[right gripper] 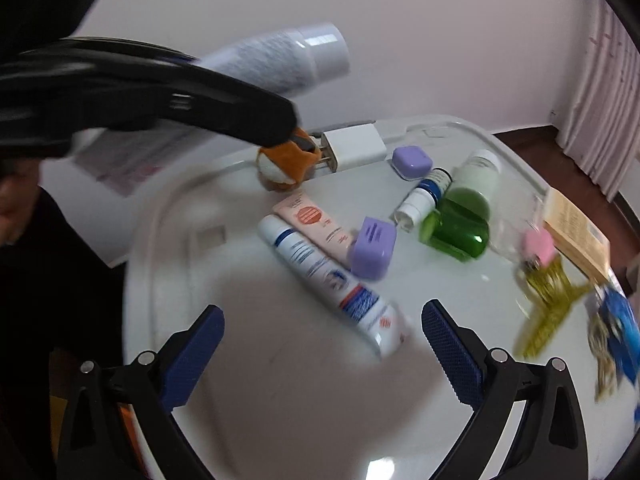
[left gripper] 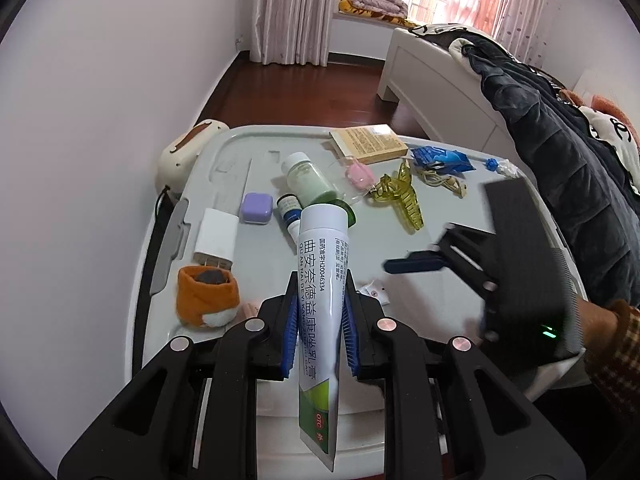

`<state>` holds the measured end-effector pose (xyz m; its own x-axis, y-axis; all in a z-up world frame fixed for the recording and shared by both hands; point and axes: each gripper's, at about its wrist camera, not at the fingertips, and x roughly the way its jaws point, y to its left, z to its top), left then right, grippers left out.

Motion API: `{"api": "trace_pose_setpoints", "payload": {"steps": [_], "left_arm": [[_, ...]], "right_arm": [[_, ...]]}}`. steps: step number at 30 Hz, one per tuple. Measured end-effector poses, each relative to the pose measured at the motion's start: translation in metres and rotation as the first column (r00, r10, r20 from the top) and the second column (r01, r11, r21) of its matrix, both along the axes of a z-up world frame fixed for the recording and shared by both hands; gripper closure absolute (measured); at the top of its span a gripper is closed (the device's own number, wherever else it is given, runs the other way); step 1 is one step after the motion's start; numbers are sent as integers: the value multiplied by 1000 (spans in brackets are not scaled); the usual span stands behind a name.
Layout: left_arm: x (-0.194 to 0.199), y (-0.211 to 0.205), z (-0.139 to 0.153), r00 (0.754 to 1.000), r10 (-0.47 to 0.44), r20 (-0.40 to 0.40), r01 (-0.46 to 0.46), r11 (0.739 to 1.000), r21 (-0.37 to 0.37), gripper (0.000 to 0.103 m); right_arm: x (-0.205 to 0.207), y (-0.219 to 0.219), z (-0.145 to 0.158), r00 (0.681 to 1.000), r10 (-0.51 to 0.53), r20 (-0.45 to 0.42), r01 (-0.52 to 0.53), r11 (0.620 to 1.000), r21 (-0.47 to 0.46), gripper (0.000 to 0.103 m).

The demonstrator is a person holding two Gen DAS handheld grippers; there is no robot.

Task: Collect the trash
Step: 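Grasp the white ointment tube with the left tool while the right tool grasps the white-blue tube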

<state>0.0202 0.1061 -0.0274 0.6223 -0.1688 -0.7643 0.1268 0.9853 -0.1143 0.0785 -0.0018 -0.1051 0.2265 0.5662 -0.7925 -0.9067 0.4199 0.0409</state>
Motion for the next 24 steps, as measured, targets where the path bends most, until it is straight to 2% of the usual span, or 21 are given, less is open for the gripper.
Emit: {"api": "trace_pose_setpoints", "payload": {"steps": [4, 6, 7, 10, 11, 13, 18, 24], "left_arm": [[-2, 3, 3, 1000, -6, 8, 6, 1000, -17, 84], [-2, 5, 5, 1000, -5, 14, 5, 1000, -26, 84], [-3, 7, 6, 1000, -4, 16, 5, 1000, -31, 84], [-4, 8, 7, 1000, -6, 18, 6, 999, -40, 84], [-4, 8, 7, 1000, -6, 17, 7, 999, -41, 84], [-3, 8, 7, 1000, -9, 14, 9, 999, -44, 84], [-6, 7, 10, 1000, -16, 22, 17, 998, -56, 84], [-9, 1, 10, 999, -42, 22, 43, 998, -53, 84]], "right_arm": [[5, 17, -6, 999, 28, 32, -28, 999, -19, 5], [7, 27, -13, 998, 51, 37, -49, 997, -61, 12], [8, 28, -16, 998, 60, 32, -58, 996, -67, 23], [16, 26, -14, 999, 25, -44, -26, 999, -29, 63], [16, 25, -13, 999, -3, -45, 1, 999, -42, 71], [10, 23, -11, 998, -53, -37, 50, 996, -71, 79], [-9, 7, -9, 986, -145, -85, 136, 985, -109, 80], [-19, -23, -1, 964, -229, -133, 220, 972, -80, 80]]}}
